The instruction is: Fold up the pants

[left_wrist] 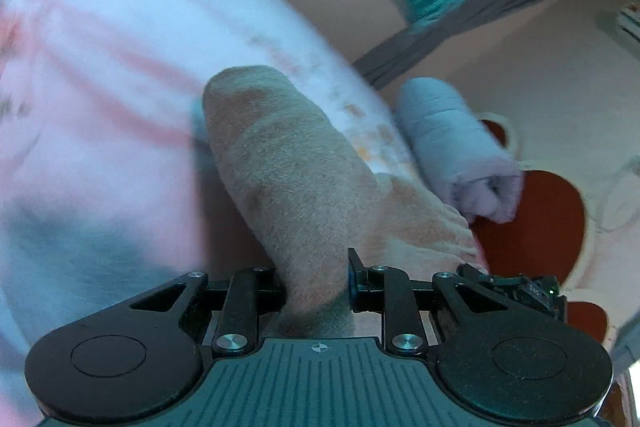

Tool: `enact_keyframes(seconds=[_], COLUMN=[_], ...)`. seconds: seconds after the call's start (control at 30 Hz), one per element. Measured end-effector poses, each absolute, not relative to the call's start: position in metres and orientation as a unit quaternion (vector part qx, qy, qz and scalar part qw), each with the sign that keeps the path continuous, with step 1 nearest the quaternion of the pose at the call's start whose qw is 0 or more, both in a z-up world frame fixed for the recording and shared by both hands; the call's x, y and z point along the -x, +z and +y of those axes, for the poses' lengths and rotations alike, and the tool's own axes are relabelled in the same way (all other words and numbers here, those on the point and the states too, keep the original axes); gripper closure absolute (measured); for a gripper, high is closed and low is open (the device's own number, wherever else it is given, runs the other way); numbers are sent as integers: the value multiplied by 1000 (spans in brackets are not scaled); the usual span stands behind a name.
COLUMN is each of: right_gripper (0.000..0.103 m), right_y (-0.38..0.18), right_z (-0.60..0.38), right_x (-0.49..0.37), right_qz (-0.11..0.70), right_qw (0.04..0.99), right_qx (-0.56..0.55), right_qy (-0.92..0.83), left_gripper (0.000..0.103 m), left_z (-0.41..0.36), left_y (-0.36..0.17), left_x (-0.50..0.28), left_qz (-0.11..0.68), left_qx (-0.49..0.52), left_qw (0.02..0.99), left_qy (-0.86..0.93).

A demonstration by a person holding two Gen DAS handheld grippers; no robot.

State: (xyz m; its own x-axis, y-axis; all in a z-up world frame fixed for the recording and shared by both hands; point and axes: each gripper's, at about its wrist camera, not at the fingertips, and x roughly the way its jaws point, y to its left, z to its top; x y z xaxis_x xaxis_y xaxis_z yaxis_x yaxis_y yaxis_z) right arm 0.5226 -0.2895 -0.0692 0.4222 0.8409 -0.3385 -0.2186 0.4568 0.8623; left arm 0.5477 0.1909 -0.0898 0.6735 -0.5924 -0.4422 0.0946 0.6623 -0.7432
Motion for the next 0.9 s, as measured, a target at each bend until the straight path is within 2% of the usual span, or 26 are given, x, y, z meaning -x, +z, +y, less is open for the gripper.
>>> enact_keyframes(seconds=[0.03,0.07,0.13,0.2,0.23,0.27,0.3,0.33,0.37,0.4,0.6,0.63,0.67,0.73,0.83,0.9], right_gripper=[56,56,56,56,53,48,44,34,23,21,18,17,11,8,8,12], right_y=[-86,-105,-126,-124,-119,-112,-102,-91,-77,-65,-27,-33,-42,-63,-55,-36], right_z=[-292,-296,-307,-311,-315,-319,-327,-333,-339,-340,-287,-275,-260,-250,-251,-254], right_x=[-528,-532,-528,-520,-514,-509,-498,-492,-480,-472,-452,-456,-464,-460,-449,-434], right_qz=[418,433,414,411,413,411,405,399,391,381,359,371,398,433,428,397], right_qw=[749,749,731,730,735,743,760,778,801,819,880,886,889,877,882,894], right_qx=[-390,-396,-438,-433,-427,-419,-407,-393,-368,-345,-194,-157,-104,-67,-72,-75], right_qy=[335,308,320,333,328,320,304,284,264,255,243,229,204,195,182,192], left_gripper=[70,63,62,58,47,29,19,1,0,0,0,0,0,0,0,0], left_z=[191,192,195,195,196,199,201,202,206,202,154,145,135,129,146,150], left_y=[-104,-120,-134,-131,-125,-119,-111,-97,-86,-73,-49,-54,-63,-76,-67,-57], left_x=[-551,-551,-544,-538,-533,-527,-521,-508,-498,-487,-459,-458,-461,-464,-457,-442], left_qz=[352,347,320,321,324,323,322,318,308,301,297,305,326,342,348,328], left_qx=[362,386,410,410,403,395,383,357,327,290,108,63,30,26,78,62], left_qw=[839,828,822,823,826,831,841,859,879,897,948,950,945,939,934,943], left_qy=[-203,-214,-229,-228,-225,-220,-207,-184,-161,-143,-50,-23,-6,0,3,9])
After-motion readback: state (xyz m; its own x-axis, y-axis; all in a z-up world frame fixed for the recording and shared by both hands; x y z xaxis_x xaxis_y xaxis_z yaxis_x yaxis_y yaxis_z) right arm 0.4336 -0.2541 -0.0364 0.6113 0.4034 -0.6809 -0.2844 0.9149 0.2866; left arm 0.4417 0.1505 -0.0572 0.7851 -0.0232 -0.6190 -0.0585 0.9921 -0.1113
